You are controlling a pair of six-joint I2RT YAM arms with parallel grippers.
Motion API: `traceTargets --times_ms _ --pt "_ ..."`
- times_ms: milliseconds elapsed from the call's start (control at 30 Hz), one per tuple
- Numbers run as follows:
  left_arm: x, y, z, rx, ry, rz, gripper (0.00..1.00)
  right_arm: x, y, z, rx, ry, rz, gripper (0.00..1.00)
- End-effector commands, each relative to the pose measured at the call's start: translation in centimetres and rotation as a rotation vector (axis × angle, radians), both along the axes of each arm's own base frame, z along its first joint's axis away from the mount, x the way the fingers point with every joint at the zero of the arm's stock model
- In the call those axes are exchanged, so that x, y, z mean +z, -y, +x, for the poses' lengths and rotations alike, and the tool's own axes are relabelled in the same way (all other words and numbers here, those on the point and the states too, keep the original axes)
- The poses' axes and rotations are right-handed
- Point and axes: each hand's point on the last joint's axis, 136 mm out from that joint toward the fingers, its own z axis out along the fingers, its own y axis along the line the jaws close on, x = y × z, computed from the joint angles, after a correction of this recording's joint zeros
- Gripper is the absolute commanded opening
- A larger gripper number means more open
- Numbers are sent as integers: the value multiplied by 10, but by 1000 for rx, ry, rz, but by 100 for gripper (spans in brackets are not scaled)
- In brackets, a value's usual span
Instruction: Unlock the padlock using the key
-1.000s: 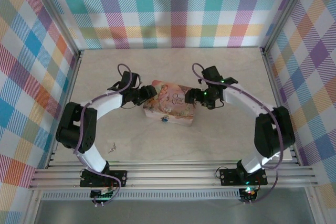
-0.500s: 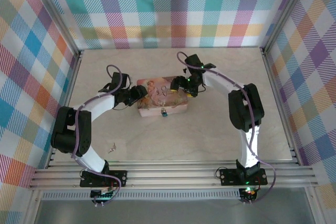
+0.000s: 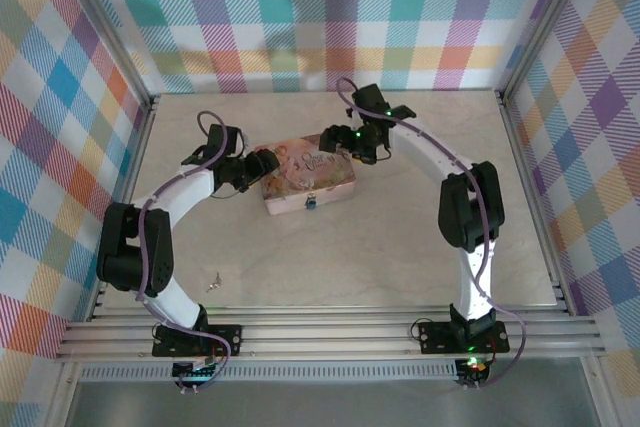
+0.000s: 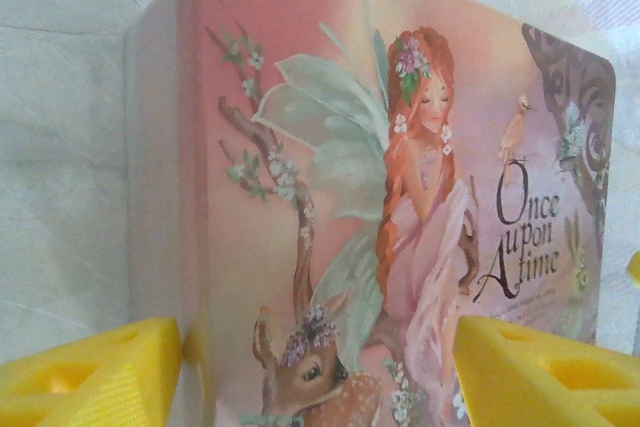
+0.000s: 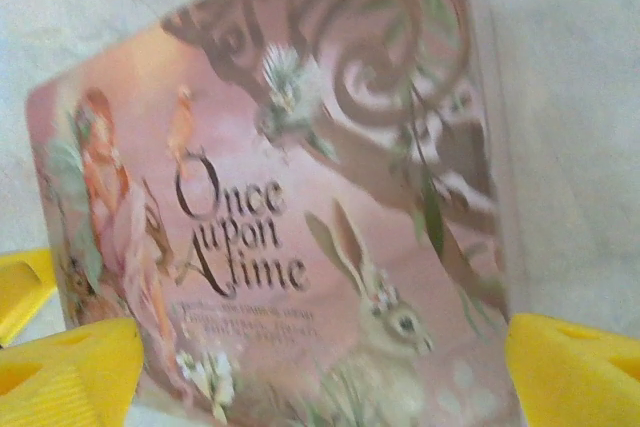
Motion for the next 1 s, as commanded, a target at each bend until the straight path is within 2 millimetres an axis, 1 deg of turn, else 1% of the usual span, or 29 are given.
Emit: traceTargets --times_ms 0,167,267,367,467,567,633,700,733,800,833,900,967 --pt "0 4 -2 -17 13 -49 71 -6 -2 -10 22 -20 40 93" --pt "-15 14 7 -21 -18 -99 66 -32 -7 -16 19 -90 64 92" --pt "-18 17 19 -21 -23 -103 63 -39 -15 -12 31 -115 90 90" --pt "-18 21 35 -20 -16 -98 62 -35 -23 1 40 -97 103 90" --pt "-19 27 53 -22 -15 -90 64 -28 -29 20 37 -58 97 90" --pt "-23 27 74 -3 -21 -70 65 -22 -36 42 38 -42 101 91" --pt "-20 27 87 1 -14 -61 65 -17 -39 54 40 -37 101 92" --pt "-15 26 97 -2 -14 -28 67 -12 -37 66 32 -29 92 92" --pt "-15 20 96 -2 -35 17 69 -4 -35 72 28 -11 91 92" --pt "-5 6 101 2 -22 105 74 6 -27 77 26 8 72 92" --pt "0 -4 100 9 -23 154 77 10 -21 78 23 22 52 93" --pt "5 -32 97 42 -34 243 82 16 -6 78 7 51 -8 93" --pt "9 -58 91 84 -50 287 85 18 8 74 -3 64 -63 93"
